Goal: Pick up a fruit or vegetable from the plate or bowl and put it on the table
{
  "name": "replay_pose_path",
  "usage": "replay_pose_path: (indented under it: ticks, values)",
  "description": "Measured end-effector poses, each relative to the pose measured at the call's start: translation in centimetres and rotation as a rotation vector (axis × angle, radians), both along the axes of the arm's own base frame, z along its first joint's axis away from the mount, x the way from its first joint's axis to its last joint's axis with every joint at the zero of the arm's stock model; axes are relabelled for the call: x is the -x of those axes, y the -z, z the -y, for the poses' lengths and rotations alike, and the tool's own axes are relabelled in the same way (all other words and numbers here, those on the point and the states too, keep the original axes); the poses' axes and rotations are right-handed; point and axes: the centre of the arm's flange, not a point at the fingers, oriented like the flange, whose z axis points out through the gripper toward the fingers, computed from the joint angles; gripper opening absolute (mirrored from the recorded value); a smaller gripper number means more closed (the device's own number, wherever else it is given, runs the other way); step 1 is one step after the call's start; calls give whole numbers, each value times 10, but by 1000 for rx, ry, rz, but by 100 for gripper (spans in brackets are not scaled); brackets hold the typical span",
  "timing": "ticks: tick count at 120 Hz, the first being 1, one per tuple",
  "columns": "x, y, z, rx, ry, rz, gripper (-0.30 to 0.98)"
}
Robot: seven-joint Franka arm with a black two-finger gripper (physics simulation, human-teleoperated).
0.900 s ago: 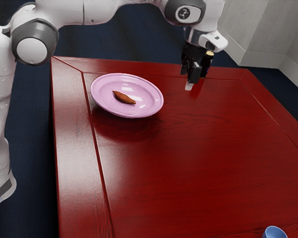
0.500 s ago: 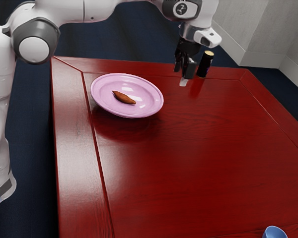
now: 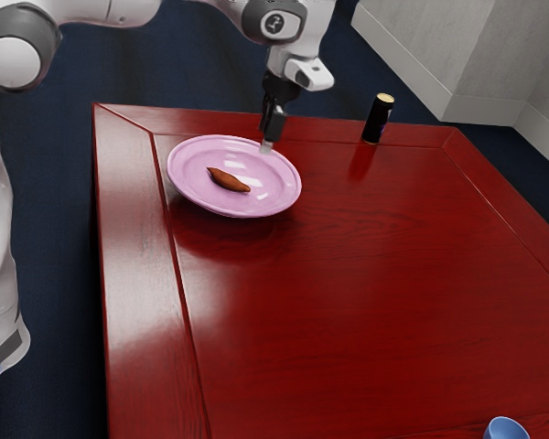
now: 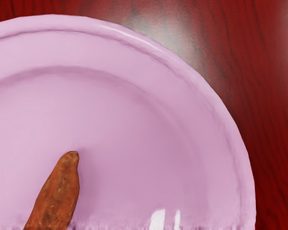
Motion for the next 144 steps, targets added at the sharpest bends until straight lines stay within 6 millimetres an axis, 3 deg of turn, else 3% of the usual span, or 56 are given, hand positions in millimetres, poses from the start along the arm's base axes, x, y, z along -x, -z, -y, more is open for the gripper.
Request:
replay_pose_path:
  ticks: [22, 42, 75, 108, 131, 144]
  values:
    - [14, 30, 12, -21, 174, 5, 68]
    - [15, 33, 10, -46, 307, 30, 68]
    - [47, 36, 10, -43, 465, 53, 68]
    - [55, 41, 9, -64, 572, 53, 68]
    - [68, 56, -13, -53, 582, 42, 68]
    - [80, 60, -41, -38, 548, 53, 68]
